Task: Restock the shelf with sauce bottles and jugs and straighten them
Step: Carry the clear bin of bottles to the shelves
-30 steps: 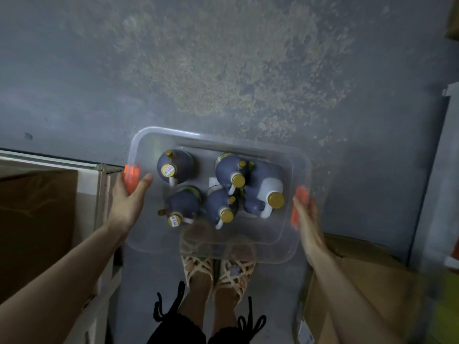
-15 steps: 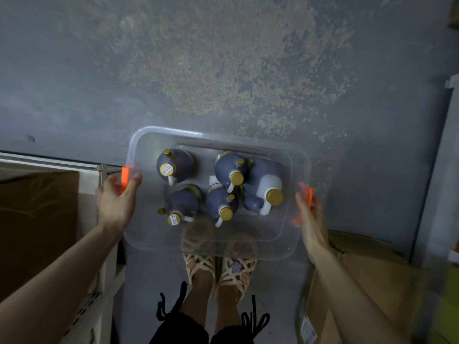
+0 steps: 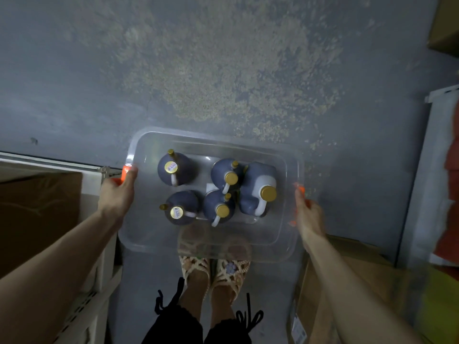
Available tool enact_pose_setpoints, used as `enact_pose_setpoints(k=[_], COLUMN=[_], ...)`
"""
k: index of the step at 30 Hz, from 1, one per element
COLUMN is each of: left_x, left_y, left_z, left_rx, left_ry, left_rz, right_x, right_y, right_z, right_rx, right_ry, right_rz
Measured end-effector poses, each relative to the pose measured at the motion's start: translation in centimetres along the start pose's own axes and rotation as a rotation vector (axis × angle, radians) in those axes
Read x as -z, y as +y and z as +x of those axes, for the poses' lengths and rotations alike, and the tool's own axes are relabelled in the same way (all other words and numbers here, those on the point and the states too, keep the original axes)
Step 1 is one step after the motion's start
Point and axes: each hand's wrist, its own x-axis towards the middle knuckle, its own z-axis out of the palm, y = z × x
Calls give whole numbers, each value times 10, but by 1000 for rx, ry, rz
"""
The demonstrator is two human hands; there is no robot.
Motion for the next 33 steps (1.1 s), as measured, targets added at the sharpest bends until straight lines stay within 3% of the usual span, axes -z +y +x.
enact_pose_setpoints(k=[8,16,22,33], left_x=[56,174,283,446], left_y=[65,208,309,445], left_z=[-58,-160,-224,-244], left_rx=[19,-61,-60,16], left_ry=[150,175,247,491], left_rz=[8,-171,-439,-813], right_x=[57,145,187,155], right_y=[-81,-243,-382,-631], right_z=[-70,-209,-317,-436], right_rx=[63,252,450,692], right_ry=[37,111,92,-115], right_rz=[-50,-101,-48,-81])
